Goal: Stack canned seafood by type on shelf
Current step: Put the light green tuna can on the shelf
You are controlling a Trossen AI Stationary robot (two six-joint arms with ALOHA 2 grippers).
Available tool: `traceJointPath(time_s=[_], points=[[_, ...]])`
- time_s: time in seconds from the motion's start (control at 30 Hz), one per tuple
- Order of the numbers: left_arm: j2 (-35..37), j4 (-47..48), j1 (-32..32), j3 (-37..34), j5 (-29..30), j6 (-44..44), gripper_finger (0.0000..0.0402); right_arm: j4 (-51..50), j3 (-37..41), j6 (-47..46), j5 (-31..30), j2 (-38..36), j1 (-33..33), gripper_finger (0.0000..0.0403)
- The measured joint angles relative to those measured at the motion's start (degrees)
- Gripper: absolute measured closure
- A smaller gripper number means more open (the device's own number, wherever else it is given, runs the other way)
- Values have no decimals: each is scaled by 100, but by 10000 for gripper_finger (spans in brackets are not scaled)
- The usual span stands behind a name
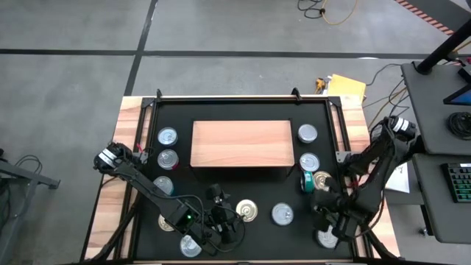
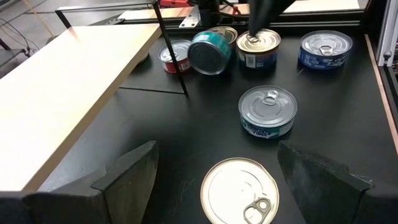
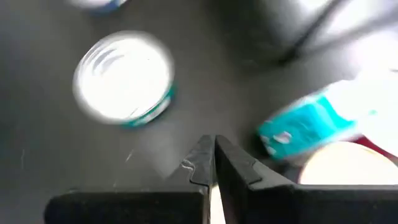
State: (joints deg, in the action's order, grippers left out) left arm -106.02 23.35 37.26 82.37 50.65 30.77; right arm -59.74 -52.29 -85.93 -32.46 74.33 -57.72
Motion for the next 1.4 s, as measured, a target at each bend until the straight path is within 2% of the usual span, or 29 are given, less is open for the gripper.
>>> traceJointPath(time_s=[0.13,0.2,0.33,0.57,0.73,0.93,1.13,1.4], points=[[0,41,-9,0,152,-33,86,-1085,-304,-1103,377,-167,361,392],[0,121,-9,0,202,-32,86,-1500,-423,-1242,708,-192,562,386],[60,402,-9,0,248,-32,86,-1761,-602,-1136,876,-230,1029,357],[336,1145,78,0,329,-31,86,-1717,-711,-857,1278,-231,1737,255],[541,1736,242,0,644,-21,86,-1426,-579,-1000,1463,-243,2002,178],[691,2169,510,0,986,-9,86,-1131,-490,-1245,1484,-207,2156,119],[697,2467,691,0,1040,155,86,-1086,-254,-1591,1488,-177,2208,101],[697,2656,719,-1,1153,364,86,-432,212,-1698,1488,-177,2287,118]])
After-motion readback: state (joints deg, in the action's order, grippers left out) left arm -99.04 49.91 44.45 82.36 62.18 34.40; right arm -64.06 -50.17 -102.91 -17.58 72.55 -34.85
